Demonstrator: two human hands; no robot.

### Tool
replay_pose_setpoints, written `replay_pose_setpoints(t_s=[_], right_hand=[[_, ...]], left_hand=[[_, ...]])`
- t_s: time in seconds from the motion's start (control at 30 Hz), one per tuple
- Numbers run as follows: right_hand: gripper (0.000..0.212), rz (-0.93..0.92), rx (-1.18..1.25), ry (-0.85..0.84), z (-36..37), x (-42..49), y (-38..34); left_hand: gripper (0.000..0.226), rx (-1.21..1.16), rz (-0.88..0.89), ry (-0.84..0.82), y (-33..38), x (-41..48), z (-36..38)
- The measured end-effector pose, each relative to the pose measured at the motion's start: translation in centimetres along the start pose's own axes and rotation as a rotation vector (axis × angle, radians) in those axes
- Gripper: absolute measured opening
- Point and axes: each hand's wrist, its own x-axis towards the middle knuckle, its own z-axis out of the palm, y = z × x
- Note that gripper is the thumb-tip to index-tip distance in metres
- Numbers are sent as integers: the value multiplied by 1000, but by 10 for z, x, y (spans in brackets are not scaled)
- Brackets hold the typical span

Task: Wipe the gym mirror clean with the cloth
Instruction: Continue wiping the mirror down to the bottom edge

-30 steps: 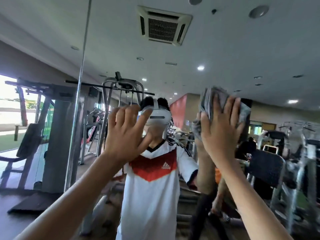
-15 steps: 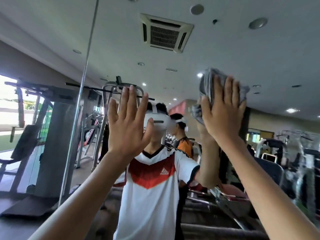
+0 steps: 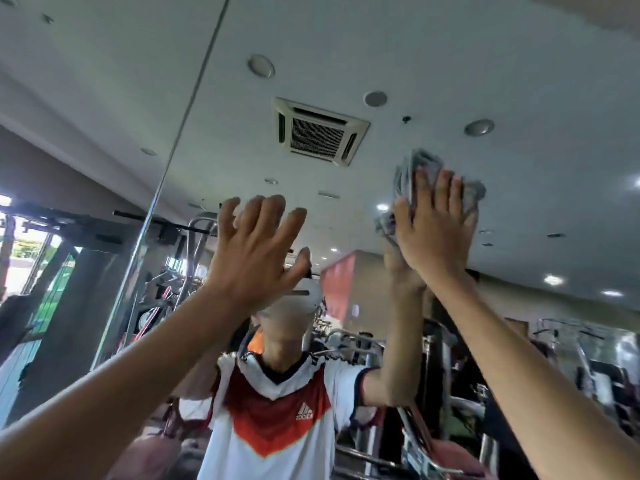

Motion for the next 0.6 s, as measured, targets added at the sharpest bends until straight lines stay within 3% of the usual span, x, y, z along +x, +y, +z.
replay_pose_setpoints(t_s=[0.03,0.1,0.17,0.23,0.33,0.47,0.53,0.6], right_hand=[[64,-35,2,15,2,1,-17],[60,-294,-4,2,4,-21,-29],[60,-648,-55,-30,4,-46,1],[64,-828,-122,-34,-1,-51,48],[66,-578,-101,-28,-4,-18,78],[64,-126,-39,60,2,16,23],[61,-156,-47,60,6,-3,-7],[61,-481,-76,-25,8,-38,-13]], left_hand=[[57,0,-8,-9,3,12,1],[60,-3,-34,-21,6,21,5],[64,6,-33,-11,5,19,10],[65,20,-18,-9,6,17,12],[67,16,-29,-17,7,20,16],[66,-6,-27,-1,6,20,15],[65,-11,-31,6,8,19,13],[64,2,11,7,3,19,10]])
